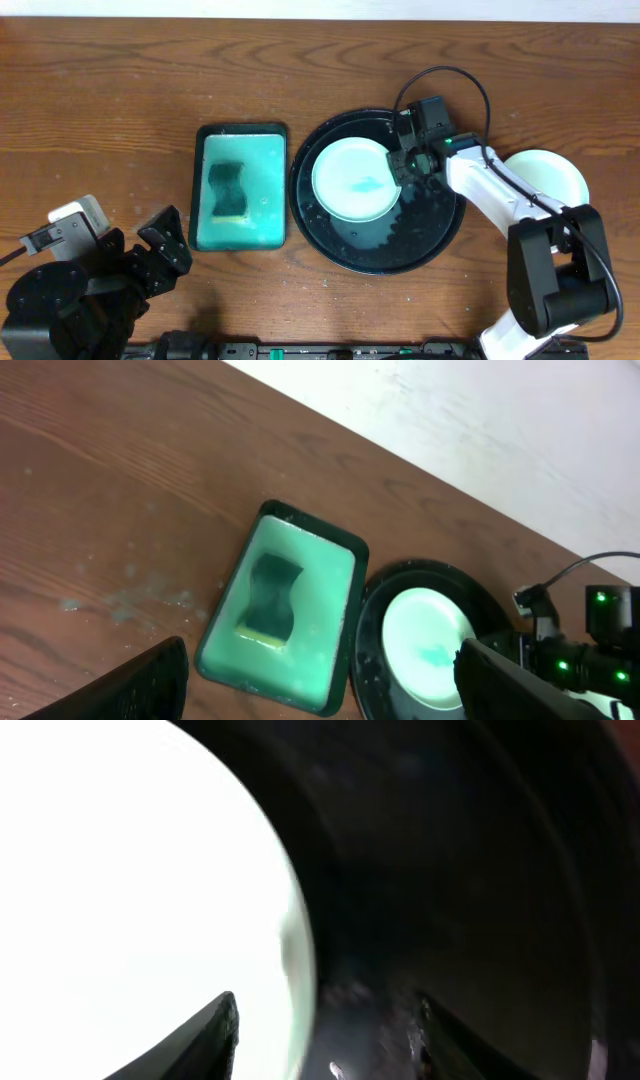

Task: Clean dirty plates on tray and stack at the side
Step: 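Reach right gripper to the last pale green plate and slide it to tray center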

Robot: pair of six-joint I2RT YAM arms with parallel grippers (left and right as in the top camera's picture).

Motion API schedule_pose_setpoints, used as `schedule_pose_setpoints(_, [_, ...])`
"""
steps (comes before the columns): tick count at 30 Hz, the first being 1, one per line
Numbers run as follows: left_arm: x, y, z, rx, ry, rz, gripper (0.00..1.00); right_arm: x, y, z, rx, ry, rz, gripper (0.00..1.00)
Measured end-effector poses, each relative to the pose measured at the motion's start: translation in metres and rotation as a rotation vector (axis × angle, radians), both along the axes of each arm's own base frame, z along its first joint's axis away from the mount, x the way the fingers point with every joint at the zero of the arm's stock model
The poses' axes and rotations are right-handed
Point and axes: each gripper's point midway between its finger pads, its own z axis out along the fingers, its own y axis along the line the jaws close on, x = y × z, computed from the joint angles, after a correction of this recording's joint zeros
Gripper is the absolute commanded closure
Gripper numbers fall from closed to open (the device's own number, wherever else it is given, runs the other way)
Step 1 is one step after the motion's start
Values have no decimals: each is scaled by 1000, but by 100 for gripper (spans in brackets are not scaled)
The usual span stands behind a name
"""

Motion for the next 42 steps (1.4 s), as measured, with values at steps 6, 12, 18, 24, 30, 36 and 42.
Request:
schedule_pose_setpoints(6, [0, 0, 0, 0, 0, 0, 15, -6, 9, -27, 28, 63, 46, 85])
schedule_pose_setpoints(12, [3, 0, 6, -1, -27, 0, 15, -4, 5, -25, 90, 99, -20, 99])
schedule_pose_setpoints(18, [4, 0, 6, -2, -30, 0, 15, -70, -6, -30, 116, 445, -251, 72])
schedule_pose_setpoints(24, [4, 0, 6, -2, -30, 0, 15, -70, 2, -27, 169, 444, -208, 62])
schedule_pose_setpoints(30, [4, 0, 6, -2, -29, 0, 15, -15, 5, -19, 150, 149, -29, 60])
schedule_pose_setpoints(36, [3, 0, 6, -2, -29, 0, 15, 30, 13, 1, 81, -136, 236, 37])
schedule_pose_setpoints(42, [3, 0, 6, -2, -28, 0, 15, 37, 34, 14, 50, -285, 529, 39])
